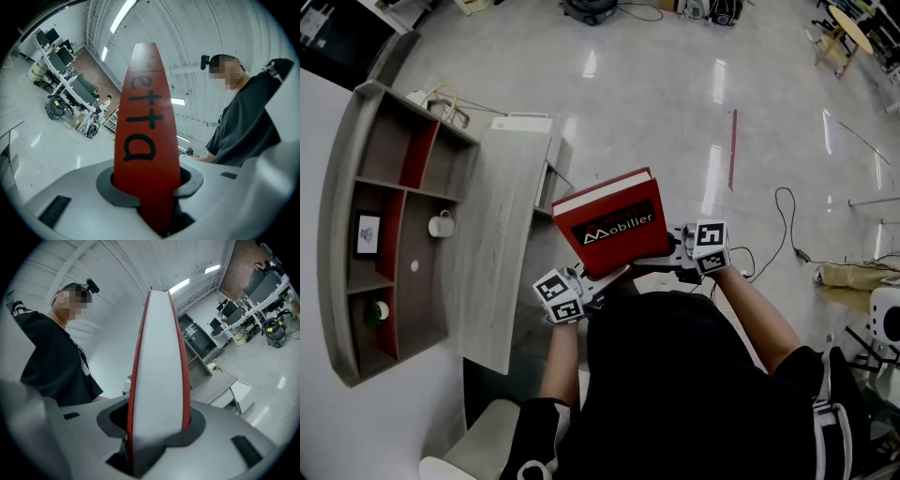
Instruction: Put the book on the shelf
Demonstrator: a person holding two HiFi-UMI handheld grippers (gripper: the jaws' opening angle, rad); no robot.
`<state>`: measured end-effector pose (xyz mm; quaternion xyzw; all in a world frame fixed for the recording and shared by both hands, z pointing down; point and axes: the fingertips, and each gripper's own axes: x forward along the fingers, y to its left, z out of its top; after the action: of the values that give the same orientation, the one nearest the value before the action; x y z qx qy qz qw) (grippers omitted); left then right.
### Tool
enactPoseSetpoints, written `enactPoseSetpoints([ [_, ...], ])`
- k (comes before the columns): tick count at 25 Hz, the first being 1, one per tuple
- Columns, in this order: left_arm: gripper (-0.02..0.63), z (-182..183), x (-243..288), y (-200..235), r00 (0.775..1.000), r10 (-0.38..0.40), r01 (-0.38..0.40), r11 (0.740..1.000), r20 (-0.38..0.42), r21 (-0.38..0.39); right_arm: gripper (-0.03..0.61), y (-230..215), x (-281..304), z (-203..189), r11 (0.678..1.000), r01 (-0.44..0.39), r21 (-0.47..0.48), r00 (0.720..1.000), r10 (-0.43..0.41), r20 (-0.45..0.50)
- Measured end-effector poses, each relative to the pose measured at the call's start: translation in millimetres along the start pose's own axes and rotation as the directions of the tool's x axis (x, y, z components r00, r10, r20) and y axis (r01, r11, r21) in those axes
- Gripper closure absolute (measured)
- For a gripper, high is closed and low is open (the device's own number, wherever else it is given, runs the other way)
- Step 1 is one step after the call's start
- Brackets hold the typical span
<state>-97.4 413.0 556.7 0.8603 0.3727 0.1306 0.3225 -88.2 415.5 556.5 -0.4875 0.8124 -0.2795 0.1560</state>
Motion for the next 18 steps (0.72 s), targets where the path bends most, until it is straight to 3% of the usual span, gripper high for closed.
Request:
enactPoseSetpoints([
  [12, 0.453, 116, -55, 93, 0.997, 0.039, -0.042, 0.998, 0.068, 0.039, 0.408, -84, 91, 100, 0.998, -0.049, -0.047, 0.997, 0.046, -0.058],
  [18, 0.451, 155, -92, 130, 0.988, 0.080, -0.087, 0.995, 0.135, 0.043, 0.408, -114, 142, 131, 0.992, -0.104, -0.069, 0.989, 0.095, -0.117],
])
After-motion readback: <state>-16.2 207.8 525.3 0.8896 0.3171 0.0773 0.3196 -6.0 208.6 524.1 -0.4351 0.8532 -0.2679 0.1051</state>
